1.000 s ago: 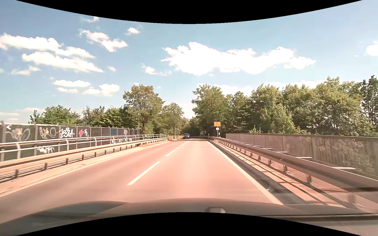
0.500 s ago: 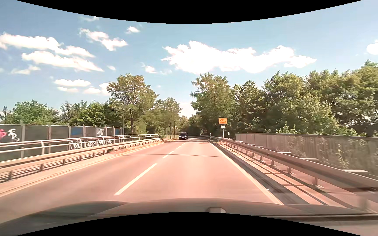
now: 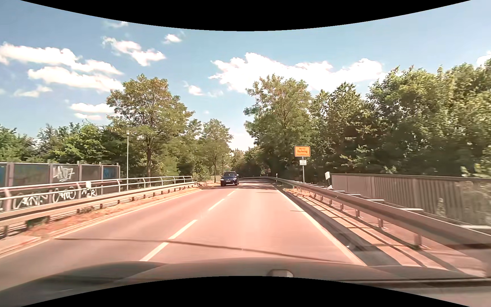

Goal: Follow the waypoints while adhering to traffic rules and regulations

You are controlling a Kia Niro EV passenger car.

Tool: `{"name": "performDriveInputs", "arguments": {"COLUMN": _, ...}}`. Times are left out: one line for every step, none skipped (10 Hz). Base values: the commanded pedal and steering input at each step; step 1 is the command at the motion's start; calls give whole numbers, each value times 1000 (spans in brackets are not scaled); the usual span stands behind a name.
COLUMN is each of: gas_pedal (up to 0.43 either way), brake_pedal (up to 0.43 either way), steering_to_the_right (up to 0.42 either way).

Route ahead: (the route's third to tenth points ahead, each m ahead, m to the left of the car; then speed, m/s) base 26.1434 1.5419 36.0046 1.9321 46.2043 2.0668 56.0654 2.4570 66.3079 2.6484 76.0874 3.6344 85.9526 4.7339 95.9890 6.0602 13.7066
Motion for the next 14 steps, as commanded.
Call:
{"name": "performDriveInputs", "arguments": {"gas_pedal": 130, "brake_pedal": 0, "steering_to_the_right": -1}}
{"name": "performDriveInputs", "arguments": {"gas_pedal": 130, "brake_pedal": 0, "steering_to_the_right": -1}}
{"name": "performDriveInputs", "arguments": {"gas_pedal": 118, "brake_pedal": 0, "steering_to_the_right": -1}}
{"name": "performDriveInputs", "arguments": {"gas_pedal": 118, "brake_pedal": 0, "steering_to_the_right": -1}}
{"name": "performDriveInputs", "arguments": {"gas_pedal": 118, "brake_pedal": 0, "steering_to_the_right": 0}}
{"name": "performDriveInputs", "arguments": {"gas_pedal": 110, "brake_pedal": 0, "steering_to_the_right": 0}}
{"name": "performDriveInputs", "arguments": {"gas_pedal": 110, "brake_pedal": 0, "steering_to_the_right": 0}}
{"name": "performDriveInputs", "arguments": {"gas_pedal": 110, "brake_pedal": 0, "steering_to_the_right": 1}}
{"name": "performDriveInputs", "arguments": {"gas_pedal": 110, "brake_pedal": 0, "steering_to_the_right": 1}}
{"name": "performDriveInputs", "arguments": {"gas_pedal": 110, "brake_pedal": 0, "steering_to_the_right": 1}}
{"name": "performDriveInputs", "arguments": {"gas_pedal": 110, "brake_pedal": 0, "steering_to_the_right": 1}}
{"name": "performDriveInputs", "arguments": {"gas_pedal": 110, "brake_pedal": 0, "steering_to_the_right": 1}}
{"name": "performDriveInputs", "arguments": {"gas_pedal": 110, "brake_pedal": 0, "steering_to_the_right": 1}}
{"name": "performDriveInputs", "arguments": {"gas_pedal": 110, "brake_pedal": 0, "steering_to_the_right": 1}}
